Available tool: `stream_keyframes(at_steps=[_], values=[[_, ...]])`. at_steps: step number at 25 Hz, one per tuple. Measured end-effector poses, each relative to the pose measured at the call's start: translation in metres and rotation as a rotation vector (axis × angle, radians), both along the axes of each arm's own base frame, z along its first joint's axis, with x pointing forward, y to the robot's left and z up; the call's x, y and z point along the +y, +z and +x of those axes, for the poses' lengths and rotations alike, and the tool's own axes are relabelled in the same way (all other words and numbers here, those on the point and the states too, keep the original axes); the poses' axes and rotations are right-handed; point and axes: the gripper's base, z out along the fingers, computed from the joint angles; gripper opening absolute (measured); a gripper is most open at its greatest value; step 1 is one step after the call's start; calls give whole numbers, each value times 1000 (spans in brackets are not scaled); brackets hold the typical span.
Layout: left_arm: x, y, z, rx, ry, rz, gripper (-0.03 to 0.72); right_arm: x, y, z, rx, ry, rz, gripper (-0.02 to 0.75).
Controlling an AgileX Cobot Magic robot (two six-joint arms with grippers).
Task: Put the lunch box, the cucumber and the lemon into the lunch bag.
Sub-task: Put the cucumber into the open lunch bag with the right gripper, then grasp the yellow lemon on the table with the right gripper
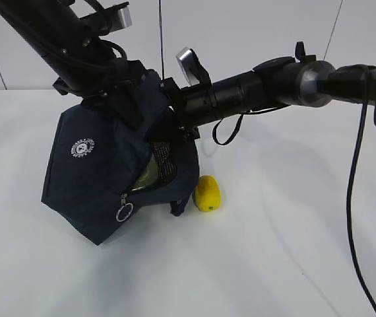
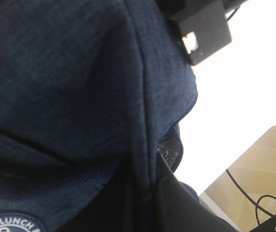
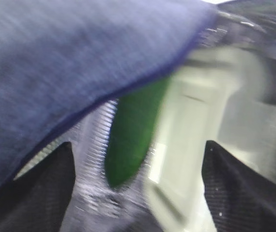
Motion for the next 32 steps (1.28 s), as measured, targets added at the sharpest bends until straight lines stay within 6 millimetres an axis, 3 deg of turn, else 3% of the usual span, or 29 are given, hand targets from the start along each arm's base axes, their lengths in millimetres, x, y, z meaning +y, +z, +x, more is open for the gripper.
stream_keyframes(at_steps=[5,9,16,24,28,32], values=[[0,0,0,0,0,0,19,0,-1,0,7,1,-14,615],[0,0,0,0,0,0,19,-12,-4,3,-5,0,-60,615],[0,0,0,0,0,0,19,-51,19,13,-53,-45,-146,597],[3,-2,0,-11,-9,38,19,-80,52,5,-130,-25,-423,594],[6,-3,0,-13,-18,72,19,-78,58,-3,-142,1,-552,594],[7,-3,1,-19,-25,96,19,-60,51,-12,-146,53,-665,594]])
